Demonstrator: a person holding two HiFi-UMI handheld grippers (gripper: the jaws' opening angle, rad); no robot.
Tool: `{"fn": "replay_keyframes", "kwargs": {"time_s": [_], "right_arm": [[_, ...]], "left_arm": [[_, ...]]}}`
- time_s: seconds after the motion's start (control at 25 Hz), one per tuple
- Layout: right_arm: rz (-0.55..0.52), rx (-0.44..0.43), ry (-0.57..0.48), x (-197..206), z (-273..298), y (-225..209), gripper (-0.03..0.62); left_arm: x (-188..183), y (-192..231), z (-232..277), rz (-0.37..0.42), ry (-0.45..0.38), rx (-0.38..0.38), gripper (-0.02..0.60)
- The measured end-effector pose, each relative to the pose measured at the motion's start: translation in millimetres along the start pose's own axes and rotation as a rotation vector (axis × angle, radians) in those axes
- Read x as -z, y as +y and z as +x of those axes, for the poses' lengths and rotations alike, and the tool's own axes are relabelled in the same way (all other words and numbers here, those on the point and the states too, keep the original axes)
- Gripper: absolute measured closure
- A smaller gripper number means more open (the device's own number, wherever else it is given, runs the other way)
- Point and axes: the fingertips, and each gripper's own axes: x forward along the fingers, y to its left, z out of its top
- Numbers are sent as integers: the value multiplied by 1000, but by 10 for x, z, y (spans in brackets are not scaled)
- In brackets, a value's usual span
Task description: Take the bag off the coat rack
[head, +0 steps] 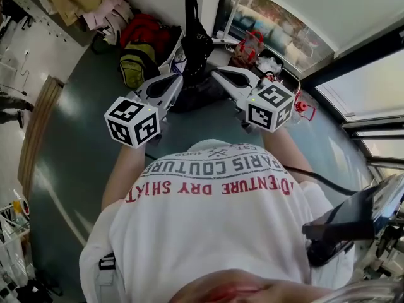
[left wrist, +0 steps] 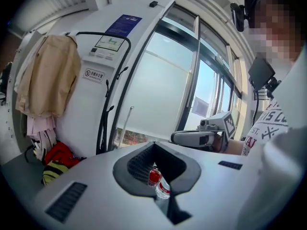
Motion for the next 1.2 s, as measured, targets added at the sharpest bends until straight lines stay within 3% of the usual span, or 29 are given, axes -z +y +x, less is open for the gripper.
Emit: {"fn": "replay_keyframes", "kwargs": {"time_s": [0.28,0.6,1.2], "right_arm": [[5,10,-26,-250,344,-333,591],[22,-31,2,-232,714,-682,592],[16,-27,-2,-504,1420,-1702,591]], "left_arm": [[-217,339,293,22,13,23,580],[-294,695,582,5,30,5,580],[-435,1510,1206,-80,47,-36,580]]}}
